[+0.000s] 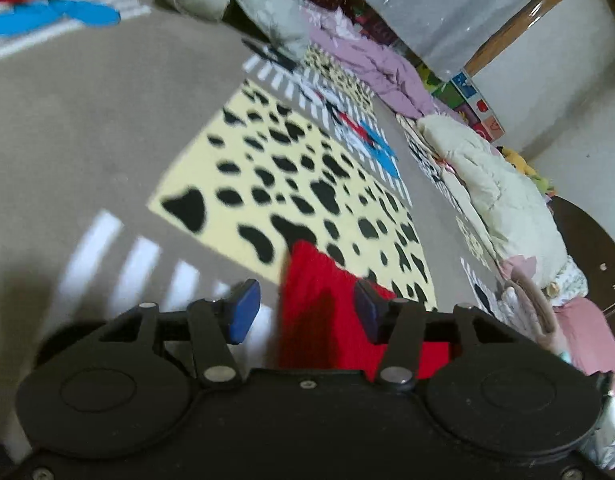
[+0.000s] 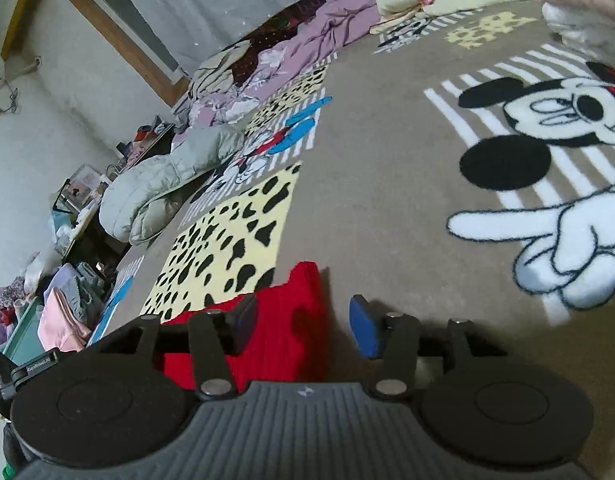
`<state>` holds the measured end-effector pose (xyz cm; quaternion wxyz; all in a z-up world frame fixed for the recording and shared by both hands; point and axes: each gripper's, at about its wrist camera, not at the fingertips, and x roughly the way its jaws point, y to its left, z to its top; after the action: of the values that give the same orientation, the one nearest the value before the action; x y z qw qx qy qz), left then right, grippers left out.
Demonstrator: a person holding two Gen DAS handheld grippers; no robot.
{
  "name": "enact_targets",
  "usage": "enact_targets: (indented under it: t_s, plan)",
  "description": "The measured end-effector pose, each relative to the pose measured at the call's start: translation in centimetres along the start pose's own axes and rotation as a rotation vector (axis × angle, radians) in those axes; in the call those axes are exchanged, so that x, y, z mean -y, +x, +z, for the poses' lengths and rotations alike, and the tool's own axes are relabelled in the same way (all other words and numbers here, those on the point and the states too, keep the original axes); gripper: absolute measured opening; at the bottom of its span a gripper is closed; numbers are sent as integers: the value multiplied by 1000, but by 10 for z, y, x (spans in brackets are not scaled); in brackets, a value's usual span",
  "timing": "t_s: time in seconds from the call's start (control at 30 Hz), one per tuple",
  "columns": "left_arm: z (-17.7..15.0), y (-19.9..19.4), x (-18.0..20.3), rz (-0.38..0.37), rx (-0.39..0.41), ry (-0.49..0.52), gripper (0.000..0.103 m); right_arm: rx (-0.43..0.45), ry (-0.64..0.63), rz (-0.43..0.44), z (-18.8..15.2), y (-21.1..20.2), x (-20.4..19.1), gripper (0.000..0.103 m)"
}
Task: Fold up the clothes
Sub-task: 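Fold the sweater hem with the left tool toward the right tool and release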
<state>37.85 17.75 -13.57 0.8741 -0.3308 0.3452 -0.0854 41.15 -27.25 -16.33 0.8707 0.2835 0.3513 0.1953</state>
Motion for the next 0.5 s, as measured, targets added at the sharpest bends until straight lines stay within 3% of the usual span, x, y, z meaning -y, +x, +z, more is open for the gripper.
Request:
enact_targets:
  t_s: [0.07,0.1,0.13,0.2,0.33,0.37,0.43,0.5]
  plan:
    - [0,6,2,-1,-16,-5,45,-13,11,14,0,5,4,54]
    - [0,9,4,10,-17,6,24,-20,14,27,0,7,4,54]
    - [0,11,6,13,-17,20,13,-33,5,49,0,10,3,50]
    - [-2,7,11,5,20,55,11,-61,-37,57,-3,16,-3,9]
    - [0,-1,17,43,83,94,15,54,-29,39,-5,-3,-4,9]
    - [-1,6,18,112,56,109,18,70,-8,40,-3,-6,-1,9]
    - [-5,12,20,169,35,147,27,3,-6,0,-2,5,3,10]
    - [-1,2,24,169,50,132,41,-22,-2,-23,0,8,4,14]
